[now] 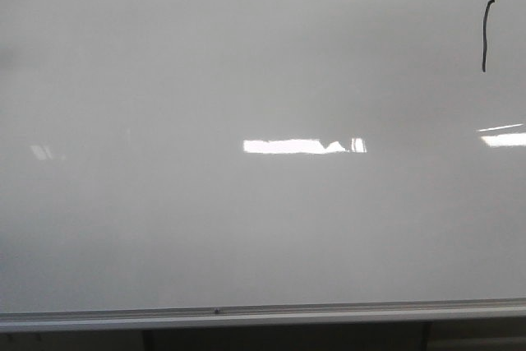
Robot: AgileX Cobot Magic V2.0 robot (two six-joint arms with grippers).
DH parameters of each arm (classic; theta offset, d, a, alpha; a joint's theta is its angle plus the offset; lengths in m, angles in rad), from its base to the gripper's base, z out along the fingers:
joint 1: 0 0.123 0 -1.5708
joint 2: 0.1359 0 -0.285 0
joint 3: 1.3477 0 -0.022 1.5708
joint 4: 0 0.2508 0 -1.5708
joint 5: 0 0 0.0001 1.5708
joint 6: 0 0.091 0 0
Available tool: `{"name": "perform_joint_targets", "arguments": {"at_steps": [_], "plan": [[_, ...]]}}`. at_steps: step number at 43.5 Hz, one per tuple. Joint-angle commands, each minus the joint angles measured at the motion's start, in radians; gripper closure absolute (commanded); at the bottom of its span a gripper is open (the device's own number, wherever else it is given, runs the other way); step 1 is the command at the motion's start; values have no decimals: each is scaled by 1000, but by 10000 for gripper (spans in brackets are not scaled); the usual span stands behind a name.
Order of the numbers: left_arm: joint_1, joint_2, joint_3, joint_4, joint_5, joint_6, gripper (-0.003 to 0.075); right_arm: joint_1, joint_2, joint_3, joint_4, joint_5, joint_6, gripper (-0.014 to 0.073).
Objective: Write number 1 on whiteboard
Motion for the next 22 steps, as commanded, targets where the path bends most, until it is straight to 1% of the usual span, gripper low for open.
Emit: {"name": "perform_joint_targets", "arguments": {"at_steps": [1,3,8,16,22], "plan": [[56,7,28,-58,-247,-18,711,-6,-10,-24,-17,-57,-2,127],[66,26,46,-62,-313,-18,711,-6,-10,-24,-17,-63,-2,127],[73,90,65,-69,-424,-18,711,-6,-10,-24,-16,-76,-2,127],[73,202,65,-73,-585,-18,711,-6,-10,-24,-16,-77,-2,127],[73,280,65,-76,-675,-18,711,-6,-10,-24,-16,-77,-2,127]]}}
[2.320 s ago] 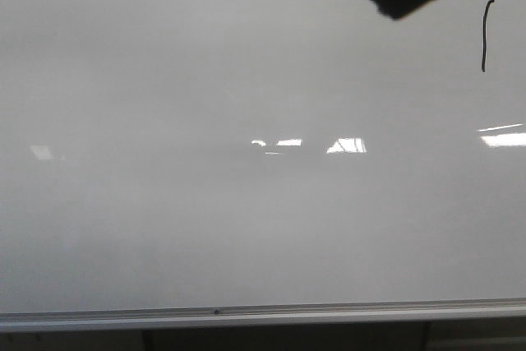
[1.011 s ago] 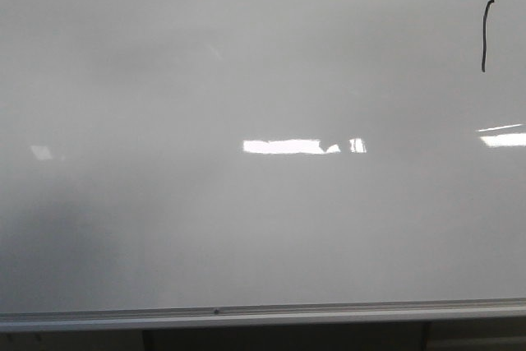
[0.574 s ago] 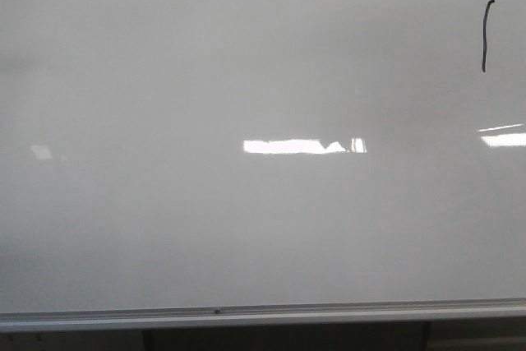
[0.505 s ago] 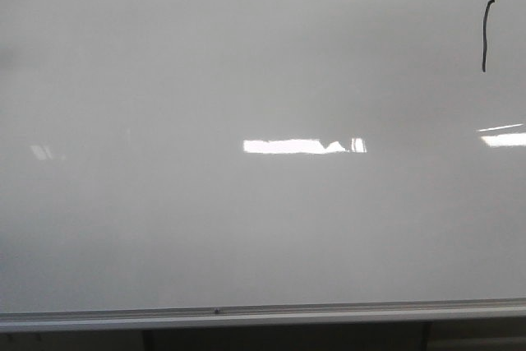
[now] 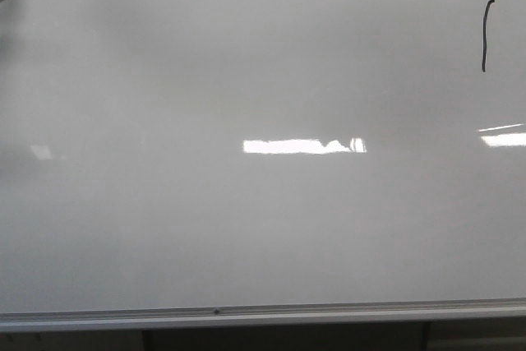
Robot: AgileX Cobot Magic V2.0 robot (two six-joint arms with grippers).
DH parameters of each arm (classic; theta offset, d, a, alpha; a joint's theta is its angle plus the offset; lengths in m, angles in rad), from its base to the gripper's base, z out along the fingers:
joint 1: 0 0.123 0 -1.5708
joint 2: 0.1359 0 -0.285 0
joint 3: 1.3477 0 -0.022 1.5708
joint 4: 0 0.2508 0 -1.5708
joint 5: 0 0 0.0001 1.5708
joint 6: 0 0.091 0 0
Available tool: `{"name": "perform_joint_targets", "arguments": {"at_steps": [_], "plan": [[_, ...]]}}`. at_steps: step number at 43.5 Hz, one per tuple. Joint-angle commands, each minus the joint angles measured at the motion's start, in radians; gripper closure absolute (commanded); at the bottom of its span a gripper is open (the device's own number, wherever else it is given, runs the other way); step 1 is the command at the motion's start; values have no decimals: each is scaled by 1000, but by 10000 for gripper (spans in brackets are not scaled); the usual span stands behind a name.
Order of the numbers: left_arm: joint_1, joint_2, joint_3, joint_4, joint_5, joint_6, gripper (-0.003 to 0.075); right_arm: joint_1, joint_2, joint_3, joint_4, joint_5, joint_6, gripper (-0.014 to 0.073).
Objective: Write number 1 on whiteboard
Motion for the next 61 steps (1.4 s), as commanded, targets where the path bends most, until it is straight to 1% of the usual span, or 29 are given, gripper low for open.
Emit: {"name": "perform_joint_targets", "arguments": {"at_steps": [1,10,12,19,24,27,30,35,43,49,51,57,61], "plan": [[1,27,-27,-10,-150,-8,711,-6,-8,-24,-16,-51,-2,127],[1,101,-30,-5,-228,-8,705,-6,-8,-24,-16,-51,-2,127],[1,115,-31,-2,-239,-6,687,-6,-8,-24,-16,-51,-2,127],[1,147,-31,23,-270,-2,538,-6,-8,-24,-16,-58,-2,127],[1,154,-31,25,-270,-2,396,-6,-8,-24,-16,-67,2,127],[1,154,-31,53,-268,-2,330,-6,-8,-24,-16,-77,18,127],[1,148,-33,82,-245,-2,295,-6,-8,-24,-16,-81,60,127],[1,93,-33,90,-137,-2,289,-6,-8,-24,-19,-80,137,127],[1,-62,-33,92,141,1,290,-6,-8,-24,-19,-80,224,127],[-5,-209,-33,95,312,3,290,-6,-8,-24,-19,-87,274,127],[-20,-263,-33,95,371,8,290,-6,-9,-24,-19,-95,283,127],[-86,-405,-33,59,575,83,290,-6,-9,-24,-19,-119,283,127],[-137,-484,-33,46,672,83,290,-6,-19,-24,-19,-128,286,127]]}}
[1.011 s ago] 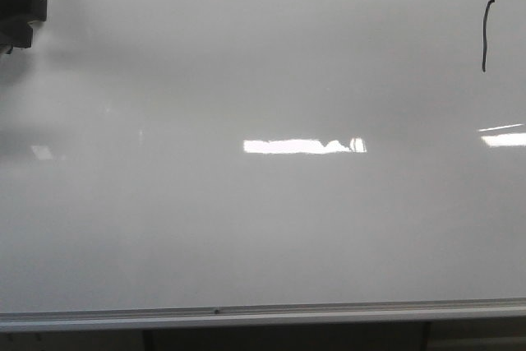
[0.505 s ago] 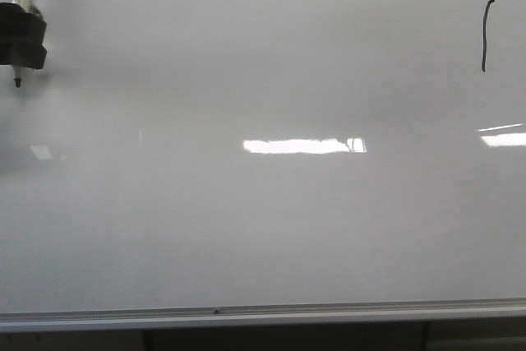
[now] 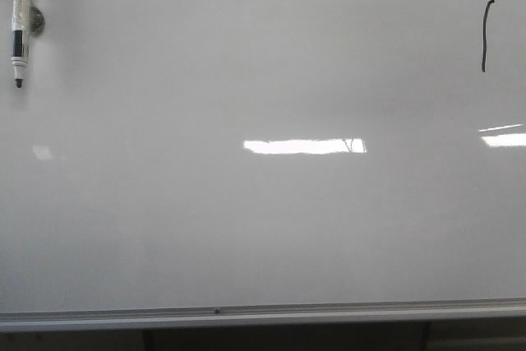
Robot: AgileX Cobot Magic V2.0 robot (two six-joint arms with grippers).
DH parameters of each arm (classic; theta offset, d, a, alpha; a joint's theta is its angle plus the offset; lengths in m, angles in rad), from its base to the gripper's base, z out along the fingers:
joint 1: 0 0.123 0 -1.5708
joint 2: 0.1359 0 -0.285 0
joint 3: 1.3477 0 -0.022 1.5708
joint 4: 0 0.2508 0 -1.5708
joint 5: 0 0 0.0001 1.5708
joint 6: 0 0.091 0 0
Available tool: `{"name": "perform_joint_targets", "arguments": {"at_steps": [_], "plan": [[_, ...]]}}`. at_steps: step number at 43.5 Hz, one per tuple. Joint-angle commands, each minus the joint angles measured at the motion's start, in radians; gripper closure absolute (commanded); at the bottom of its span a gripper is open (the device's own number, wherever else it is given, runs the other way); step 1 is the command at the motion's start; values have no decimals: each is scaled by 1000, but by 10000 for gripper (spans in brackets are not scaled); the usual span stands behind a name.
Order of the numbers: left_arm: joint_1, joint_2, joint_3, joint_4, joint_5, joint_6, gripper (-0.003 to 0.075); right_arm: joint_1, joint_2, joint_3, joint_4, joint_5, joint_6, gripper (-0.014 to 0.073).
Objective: Write number 1 on whiteboard
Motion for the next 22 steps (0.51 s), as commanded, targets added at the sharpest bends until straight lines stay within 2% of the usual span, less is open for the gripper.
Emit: {"name": "perform_joint_targets", "arguments": {"at_steps": [1,10,16,22], "plan": [[-54,-97,-31,-25,67,12,290,-6,-22,-22,-12,-70,4,127],[-175,-276,-31,-70,211,12,290,-6,-143,44,-12,-122,6,127],[-216,-368,-31,-81,214,12,290,-6,-258,108,-14,-130,5,127],[-216,-399,-31,-81,214,12,290,-6,-347,148,-28,-129,5,127]]}}
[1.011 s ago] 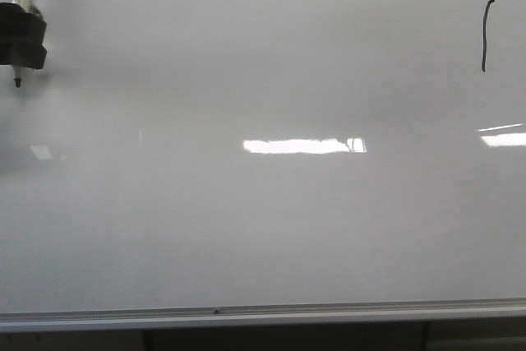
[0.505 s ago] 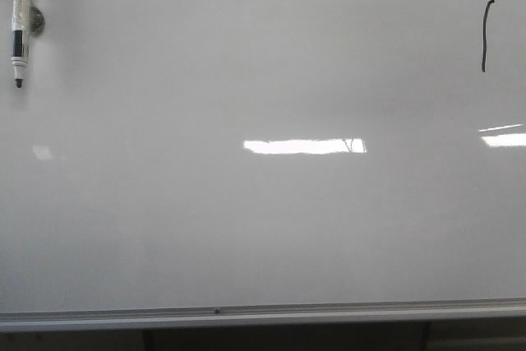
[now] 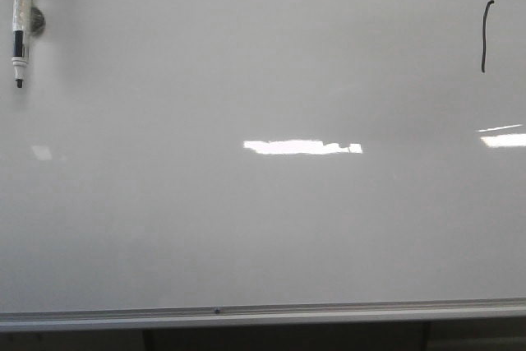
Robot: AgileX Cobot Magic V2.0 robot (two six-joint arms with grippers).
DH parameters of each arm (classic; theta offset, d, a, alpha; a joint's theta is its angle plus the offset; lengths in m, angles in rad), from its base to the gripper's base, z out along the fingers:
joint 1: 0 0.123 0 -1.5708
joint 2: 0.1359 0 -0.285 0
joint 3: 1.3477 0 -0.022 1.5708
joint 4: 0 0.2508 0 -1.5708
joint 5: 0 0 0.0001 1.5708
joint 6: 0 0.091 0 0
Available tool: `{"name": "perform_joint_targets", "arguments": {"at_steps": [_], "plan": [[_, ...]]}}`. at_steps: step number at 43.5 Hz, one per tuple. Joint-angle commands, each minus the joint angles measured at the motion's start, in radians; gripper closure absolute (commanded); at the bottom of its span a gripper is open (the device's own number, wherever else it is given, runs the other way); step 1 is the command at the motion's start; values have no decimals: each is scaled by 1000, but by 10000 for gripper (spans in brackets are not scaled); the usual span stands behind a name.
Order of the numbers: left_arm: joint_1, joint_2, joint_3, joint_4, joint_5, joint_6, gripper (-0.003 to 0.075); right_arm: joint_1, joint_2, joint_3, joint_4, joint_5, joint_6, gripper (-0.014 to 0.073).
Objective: Write number 1 on whiteboard
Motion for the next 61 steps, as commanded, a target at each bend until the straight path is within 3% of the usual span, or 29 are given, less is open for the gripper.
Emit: {"name": "perform_joint_targets", "arguments": {"at_steps": [1,9,18,26,28,61], "plan": [[-7,-6,-31,-2,-56,0,290,-6,-46,-2,-25,-66,-1,127],[-7,-6,-31,-2,-56,0,309,-6,-112,20,-47,-65,-1,148],[-7,-6,-31,-2,-58,0,510,-6,-116,20,-51,-69,-1,449],[-7,-6,-31,0,-58,0,702,-6,-116,20,-51,-69,-1,662],[-7,-6,-31,0,-58,0,740,-6,-116,20,-51,-69,-1,657],[-7,-13,-19,0,-71,0,739,-6,-116,20,-50,-69,-1,663]]}}
